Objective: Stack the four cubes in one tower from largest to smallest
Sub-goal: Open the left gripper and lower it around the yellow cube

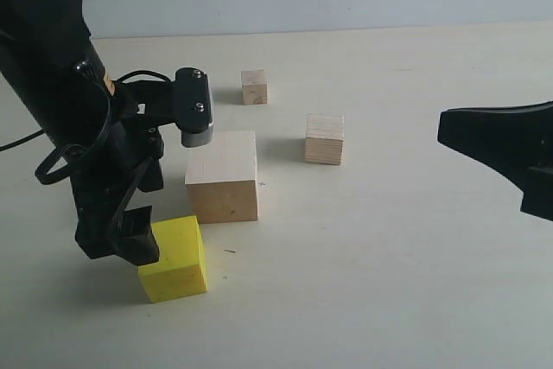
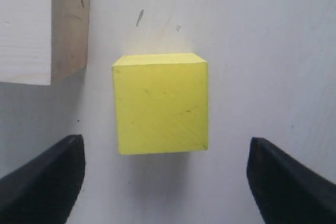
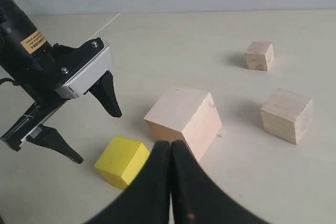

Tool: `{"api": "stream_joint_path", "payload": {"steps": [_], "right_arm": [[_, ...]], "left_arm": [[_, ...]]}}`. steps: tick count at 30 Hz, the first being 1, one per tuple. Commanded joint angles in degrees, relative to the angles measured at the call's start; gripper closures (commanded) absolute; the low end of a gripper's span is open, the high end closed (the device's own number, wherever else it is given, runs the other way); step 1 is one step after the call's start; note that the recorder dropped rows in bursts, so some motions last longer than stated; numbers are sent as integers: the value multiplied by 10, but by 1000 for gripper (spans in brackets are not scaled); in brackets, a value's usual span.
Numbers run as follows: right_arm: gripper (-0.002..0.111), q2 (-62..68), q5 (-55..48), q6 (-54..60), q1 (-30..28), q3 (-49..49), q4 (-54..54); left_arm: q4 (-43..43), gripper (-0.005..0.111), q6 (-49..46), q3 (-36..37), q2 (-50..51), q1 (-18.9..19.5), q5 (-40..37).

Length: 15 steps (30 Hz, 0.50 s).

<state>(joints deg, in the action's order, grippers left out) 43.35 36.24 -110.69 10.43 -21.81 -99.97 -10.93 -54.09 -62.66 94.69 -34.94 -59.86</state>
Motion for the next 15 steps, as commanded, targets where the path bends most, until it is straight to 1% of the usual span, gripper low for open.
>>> {"api": "stream_joint_path", "payload": {"steps": [1, 8, 12, 15], "right_arm": [[108, -3, 0, -3, 2, -4, 0], [108, -3, 0, -3, 2, -4, 0], [108, -3, 0, -3, 2, -4, 0], [108, -1, 0, -3, 2, -4, 0]], "left_arm": [[-6, 26, -3, 0, 2, -4, 3], [-19, 26, -11, 0, 40, -4, 3], [-6, 26, -13, 0, 62, -4, 26], [-2, 26, -13, 0, 71, -4, 26]]}}
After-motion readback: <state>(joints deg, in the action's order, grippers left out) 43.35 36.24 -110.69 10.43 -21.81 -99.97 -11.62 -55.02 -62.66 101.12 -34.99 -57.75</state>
